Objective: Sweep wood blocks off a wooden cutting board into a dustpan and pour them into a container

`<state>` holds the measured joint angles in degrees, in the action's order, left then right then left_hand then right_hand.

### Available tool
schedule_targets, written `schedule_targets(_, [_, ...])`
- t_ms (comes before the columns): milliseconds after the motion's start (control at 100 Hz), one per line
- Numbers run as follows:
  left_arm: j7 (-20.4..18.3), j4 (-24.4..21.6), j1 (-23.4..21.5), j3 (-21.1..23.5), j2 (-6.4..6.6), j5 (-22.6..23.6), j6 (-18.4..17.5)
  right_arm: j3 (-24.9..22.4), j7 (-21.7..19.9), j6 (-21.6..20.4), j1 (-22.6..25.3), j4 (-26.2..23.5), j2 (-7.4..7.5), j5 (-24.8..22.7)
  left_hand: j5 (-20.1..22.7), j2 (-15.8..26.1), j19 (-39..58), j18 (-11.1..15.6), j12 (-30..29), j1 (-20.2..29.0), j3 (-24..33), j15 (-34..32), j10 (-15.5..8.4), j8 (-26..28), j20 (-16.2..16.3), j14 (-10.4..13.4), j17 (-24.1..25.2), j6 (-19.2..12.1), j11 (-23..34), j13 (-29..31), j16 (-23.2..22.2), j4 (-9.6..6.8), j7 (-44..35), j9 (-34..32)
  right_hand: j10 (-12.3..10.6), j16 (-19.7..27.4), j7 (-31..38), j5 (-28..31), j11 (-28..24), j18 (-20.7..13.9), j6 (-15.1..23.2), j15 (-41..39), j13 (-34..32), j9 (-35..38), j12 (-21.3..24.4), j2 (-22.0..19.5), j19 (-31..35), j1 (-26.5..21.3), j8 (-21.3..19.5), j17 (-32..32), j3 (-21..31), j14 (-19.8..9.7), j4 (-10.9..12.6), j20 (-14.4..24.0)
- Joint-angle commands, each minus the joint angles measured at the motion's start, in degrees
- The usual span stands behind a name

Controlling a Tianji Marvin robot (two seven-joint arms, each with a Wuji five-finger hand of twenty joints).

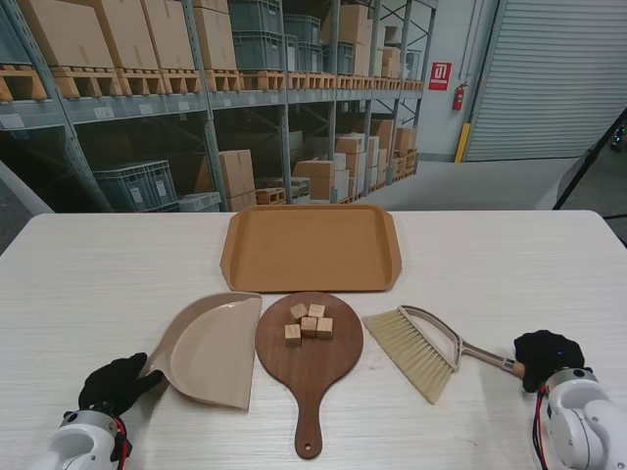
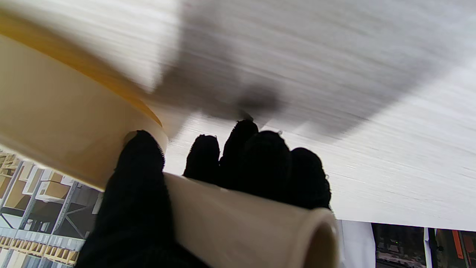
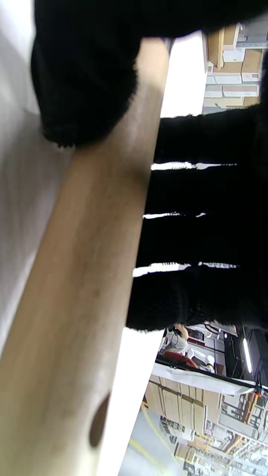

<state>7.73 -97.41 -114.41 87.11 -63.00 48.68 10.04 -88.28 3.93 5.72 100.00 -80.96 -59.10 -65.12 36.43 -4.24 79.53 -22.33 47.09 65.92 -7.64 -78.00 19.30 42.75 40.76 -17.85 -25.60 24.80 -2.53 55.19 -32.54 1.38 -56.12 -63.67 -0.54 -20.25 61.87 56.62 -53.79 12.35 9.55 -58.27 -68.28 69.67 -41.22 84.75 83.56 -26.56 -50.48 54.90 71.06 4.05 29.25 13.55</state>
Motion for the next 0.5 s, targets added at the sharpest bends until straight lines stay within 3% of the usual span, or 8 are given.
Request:
schedule_targets(0, [-1.6, 1.1, -0.6, -0.3, -0.28, -0.2, 0.1, -0.1, -0.9, 1.1, 1.9, 0.8, -0.48, -0.5, 7.3, 8.1, 4.0, 1.7, -2.0, 5.0, 6.6, 0.7, -19.9, -1.0, 1.4, 15.2, -0.4, -1.7, 83.3, 4.7, 0.1, -0.23, -2.0, -4.8, -6.1, -3.3, 9.7, 12.7, -7.7, 4.5, 8.3, -9.3, -6.5, 10.1, -2.2, -24.4, 4.6, -19.7, -6.0, 2.1, 18.9, -2.3, 0.5, -1.8])
schedule_targets(130, [-1.6, 1.2, -0.6, -0.3, -0.27, -0.2, 0.0, -1.3, -1.5, 2.3, 2.4, -1.6, -0.71, -1.0, 7.2, 8.2, 4.1, 1.8, -2.0, 5.0, 6.6, 0.7, -19.9, -1.0, 1.4, 15.2, -0.4, -1.7, 83.3, 4.7, 0.1, -0.23, -2.0, -4.8, -6.0, -3.5, 9.4, 14.9, -7.5, 5.7, 8.9, -10.6, -6.5, 11.2, -2.9, -32.7, 6.3, -21.4, -7.7, 2.3, 18.9, -2.1, 0.6, -3.7])
schedule_targets(280, [-1.6, 1.2, -0.5, -0.2, -0.27, -0.3, -0.1, -2.7, -4.0, 2.9, 2.7, -4.7, -0.79, -1.4, 7.3, 8.2, 4.1, 1.7, -2.0, 5.0, 6.6, 0.7, -19.9, -1.0, 1.4, 15.2, -0.5, -1.7, 83.3, 4.7, 0.1, -0.22, -2.0, -4.8, -5.5, -3.3, 9.3, 16.0, -7.2, 6.8, 9.1, -11.8, -6.6, 11.7, -3.8, -27.9, 8.2, -26.3, -8.7, 2.4, 18.9, -1.2, -5.0, -4.8])
schedule_targets(400, [-1.6, 1.3, -0.5, -0.3, -0.3, -0.4, -0.1, -3.5, -6.6, 2.1, 2.5, -6.3, -0.69, -1.3, 7.3, 8.2, 4.1, 1.7, -2.0, 5.0, 6.6, 0.7, -19.9, -1.0, 1.4, 15.2, -0.5, -1.7, 83.3, 4.7, 0.1, -0.23, -2.0, -4.8, -5.7, -3.8, 9.0, 16.3, -6.7, 6.4, 9.5, -13.6, -6.6, 12.3, -4.0, -26.3, 9.8, -27.0, -8.7, 3.3, 18.9, -1.5, -6.0, -5.1])
schedule_targets(490, [-1.6, 1.3, -0.5, -0.3, -0.3, -0.4, -0.1, -3.8, -8.1, 1.8, 2.2, -7.0, -0.62, -1.0, 7.3, 8.2, 4.1, 1.7, -2.0, 5.0, 6.6, 0.7, -19.9, -1.0, 1.4, 15.2, -0.4, -1.7, 83.3, 4.7, 0.1, -0.22, -2.0, -4.8, -5.8, -4.5, 8.5, 16.3, -6.0, 5.2, 9.7, -16.3, -6.5, 12.7, -4.0, -26.9, 11.5, -25.9, -8.7, 4.7, 18.9, -2.2, -4.8, -5.1])
